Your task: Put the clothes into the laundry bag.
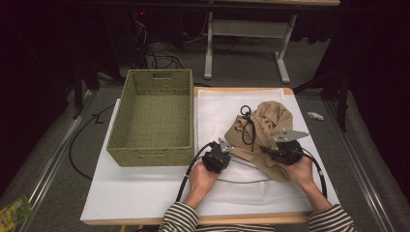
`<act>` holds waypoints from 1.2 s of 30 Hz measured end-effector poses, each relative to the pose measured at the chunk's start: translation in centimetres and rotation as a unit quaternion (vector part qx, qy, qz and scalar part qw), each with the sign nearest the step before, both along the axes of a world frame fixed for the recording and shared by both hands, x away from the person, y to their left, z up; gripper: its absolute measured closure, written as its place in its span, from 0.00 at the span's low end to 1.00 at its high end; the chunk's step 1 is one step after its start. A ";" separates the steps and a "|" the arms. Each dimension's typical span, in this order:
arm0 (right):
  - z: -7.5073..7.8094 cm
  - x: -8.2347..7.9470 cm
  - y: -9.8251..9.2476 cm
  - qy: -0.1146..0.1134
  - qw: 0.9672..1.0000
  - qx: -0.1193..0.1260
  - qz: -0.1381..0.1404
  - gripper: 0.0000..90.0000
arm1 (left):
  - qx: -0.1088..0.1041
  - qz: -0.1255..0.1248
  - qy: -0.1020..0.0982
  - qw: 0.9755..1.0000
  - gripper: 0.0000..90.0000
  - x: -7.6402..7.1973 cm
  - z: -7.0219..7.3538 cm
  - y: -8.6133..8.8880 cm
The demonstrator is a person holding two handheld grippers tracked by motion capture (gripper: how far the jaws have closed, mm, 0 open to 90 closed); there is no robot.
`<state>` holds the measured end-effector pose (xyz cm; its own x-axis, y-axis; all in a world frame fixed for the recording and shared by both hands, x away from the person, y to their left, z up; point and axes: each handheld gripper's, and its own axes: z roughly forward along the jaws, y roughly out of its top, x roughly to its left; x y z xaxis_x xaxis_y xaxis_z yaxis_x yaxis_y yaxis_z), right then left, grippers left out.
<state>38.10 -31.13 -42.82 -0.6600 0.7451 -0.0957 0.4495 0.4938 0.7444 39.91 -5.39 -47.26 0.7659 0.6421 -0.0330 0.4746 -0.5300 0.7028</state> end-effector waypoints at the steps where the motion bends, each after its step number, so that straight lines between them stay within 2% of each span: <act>1: 0.1 -0.2 -0.2 -0.002 1.000 0.003 0.001 0.84 | -0.001 0.003 0.005 1.000 0.99 0.1 0.1 -0.1; 9: 0.9 -2.5 -2.1 -0.020 0.999 0.037 0.007 0.84 | -0.002 0.017 0.038 0.999 0.99 1.5 0.8 -0.3; 13: 1.6 -3.5 -2.8 -0.026 0.998 0.057 0.015 0.83 | -0.005 0.025 0.047 0.999 0.99 2.3 1.3 -0.6; 16: 1.5 -4.3 -2.5 -0.029 0.998 0.052 0.028 0.83 | -0.023 0.032 0.054 0.998 0.99 3.3 1.9 -0.6; 22: 1.1 -5.2 -2.0 -0.032 0.997 0.053 0.042 0.83 | -0.038 0.039 0.061 0.997 0.99 4.9 2.9 -0.6; 25: 1.0 -5.4 -2.0 -0.034 0.997 0.057 0.049 0.83 | -0.059 0.045 0.067 0.995 0.99 5.6 3.4 -0.5; 29: 0.8 -5.8 -2.2 -0.034 0.996 0.056 0.054 0.83 | -0.053 0.045 0.057 0.996 0.99 5.8 3.8 -0.8; 36: 0.3 -6.6 -2.7 -0.034 0.996 0.050 0.058 0.83 | -0.073 0.045 0.055 0.995 0.99 6.0 4.7 -0.4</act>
<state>31.50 -33.84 -42.55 -0.7372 0.6719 -0.0716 0.3405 0.4609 0.8195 45.88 -5.83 -42.60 0.6917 0.6905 -0.2117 0.5940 -0.3773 0.7105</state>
